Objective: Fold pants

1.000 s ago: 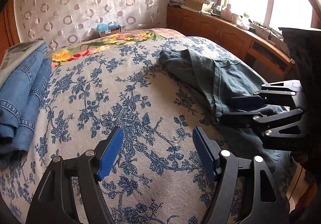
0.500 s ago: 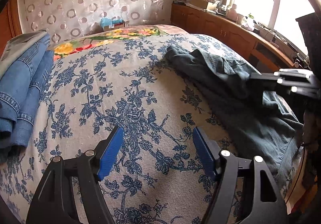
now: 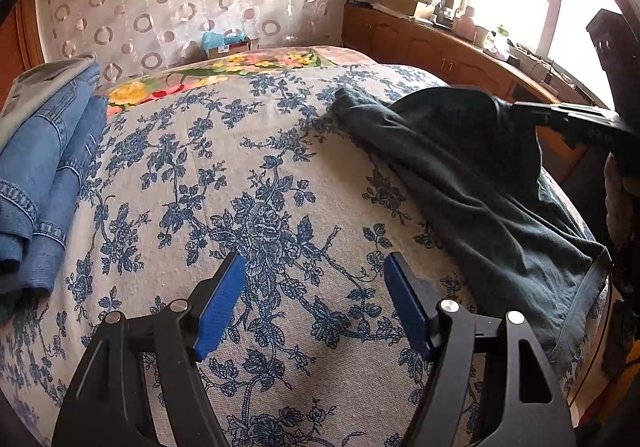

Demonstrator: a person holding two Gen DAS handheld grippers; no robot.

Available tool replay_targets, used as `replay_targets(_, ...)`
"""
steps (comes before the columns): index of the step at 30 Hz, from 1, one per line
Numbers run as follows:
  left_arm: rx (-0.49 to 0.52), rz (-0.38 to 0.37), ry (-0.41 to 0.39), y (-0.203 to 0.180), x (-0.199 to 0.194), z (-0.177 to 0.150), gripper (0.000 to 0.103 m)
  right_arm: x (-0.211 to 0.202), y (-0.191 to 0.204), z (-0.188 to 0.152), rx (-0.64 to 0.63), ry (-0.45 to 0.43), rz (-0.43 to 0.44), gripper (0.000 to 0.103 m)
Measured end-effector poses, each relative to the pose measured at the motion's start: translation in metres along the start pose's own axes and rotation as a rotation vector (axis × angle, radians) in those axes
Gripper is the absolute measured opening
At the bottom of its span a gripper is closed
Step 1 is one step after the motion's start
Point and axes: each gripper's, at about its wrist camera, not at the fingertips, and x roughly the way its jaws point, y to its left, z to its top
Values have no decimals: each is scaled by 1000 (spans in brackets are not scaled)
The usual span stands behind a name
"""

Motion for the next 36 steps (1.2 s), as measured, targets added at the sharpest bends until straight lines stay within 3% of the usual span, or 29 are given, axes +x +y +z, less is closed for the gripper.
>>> replay_targets(5,0,2,8,0,2,0,73,9,-19,2,38,30,-33,5)
replay_targets(8,-1,2,10,0,2,0,73,18,-26,1,82,53,-4,6)
replay_targets(10,-2,4,12,0,3,0,73,20,-25,0,96,64,4,14)
replay_targets(16,-1,5,13,0,3,0,73,13,-35,2,149,46,12,26)
replay_targets(29,4,20,10,1,3,-2,73,36,-35,7,65,97,33,27)
replay_targets(32,25,35,6,-2,2,-2,73,45,-39,9,56,117,61,24)
replay_targets(33,29,41,9,-4,3,-1,73,46,-40,9,59,119,74,8)
replay_targets(36,35,54,19,-5,5,-1,73,37,-47,13,62,74,73,4)
